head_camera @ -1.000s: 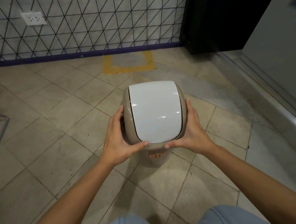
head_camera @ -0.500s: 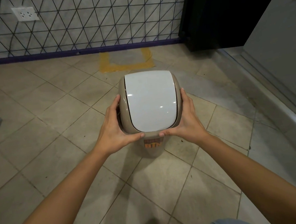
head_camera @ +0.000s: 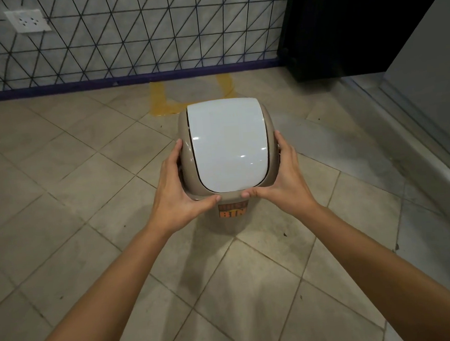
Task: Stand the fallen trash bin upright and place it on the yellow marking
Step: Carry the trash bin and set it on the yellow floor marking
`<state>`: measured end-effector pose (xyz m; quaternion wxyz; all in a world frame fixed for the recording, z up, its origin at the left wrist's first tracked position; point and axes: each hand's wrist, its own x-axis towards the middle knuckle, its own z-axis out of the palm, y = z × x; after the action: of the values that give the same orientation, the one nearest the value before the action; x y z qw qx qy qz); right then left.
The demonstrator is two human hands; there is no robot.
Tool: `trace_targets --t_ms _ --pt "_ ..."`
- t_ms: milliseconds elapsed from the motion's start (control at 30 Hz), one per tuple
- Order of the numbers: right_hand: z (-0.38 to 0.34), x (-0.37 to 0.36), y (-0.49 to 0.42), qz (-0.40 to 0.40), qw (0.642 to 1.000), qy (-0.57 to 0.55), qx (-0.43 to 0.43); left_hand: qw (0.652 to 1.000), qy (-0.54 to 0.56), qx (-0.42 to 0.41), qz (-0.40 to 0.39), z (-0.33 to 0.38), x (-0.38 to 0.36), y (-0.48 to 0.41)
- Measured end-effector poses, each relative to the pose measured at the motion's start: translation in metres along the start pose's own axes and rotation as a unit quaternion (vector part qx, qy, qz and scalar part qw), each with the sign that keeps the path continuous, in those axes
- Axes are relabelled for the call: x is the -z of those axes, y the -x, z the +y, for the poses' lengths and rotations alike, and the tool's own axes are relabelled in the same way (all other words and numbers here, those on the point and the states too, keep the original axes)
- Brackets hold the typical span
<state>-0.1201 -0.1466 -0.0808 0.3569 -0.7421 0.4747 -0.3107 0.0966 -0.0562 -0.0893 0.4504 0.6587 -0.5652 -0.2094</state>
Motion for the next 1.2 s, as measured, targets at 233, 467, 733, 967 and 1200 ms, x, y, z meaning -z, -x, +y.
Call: trace_targets --t_ms 233,467,733,967,1200 --pt "-0.011 -0.004 -0.033 0.000 0.999 0.041 -0.022 0.999 -0.018 0.041 0.014 0.005 -0.003 -0.028" --pt "-0.029 -0.011 -0.039 0.032 0.996 0.085 -0.024 0.995 -0.086 0.054 0.013 0.015 -0.002 -0.043" --pt "-0.041 -0.013 -0.043 0.024 0.987 0.157 -0.039 0.988 -0.149 0.048 -0.008 0.027 0.004 -0.041" --pt "-0.031 -0.011 -0.059 0.027 0.990 0.139 -0.029 0.989 -0.137 0.048 0.005 0.021 -0.003 -0.048" --pt "-0.017 -0.009 -0.090 0.018 0.994 0.069 -0.079 0.991 -0.062 0.112 0.040 0.007 -0.015 -0.071"
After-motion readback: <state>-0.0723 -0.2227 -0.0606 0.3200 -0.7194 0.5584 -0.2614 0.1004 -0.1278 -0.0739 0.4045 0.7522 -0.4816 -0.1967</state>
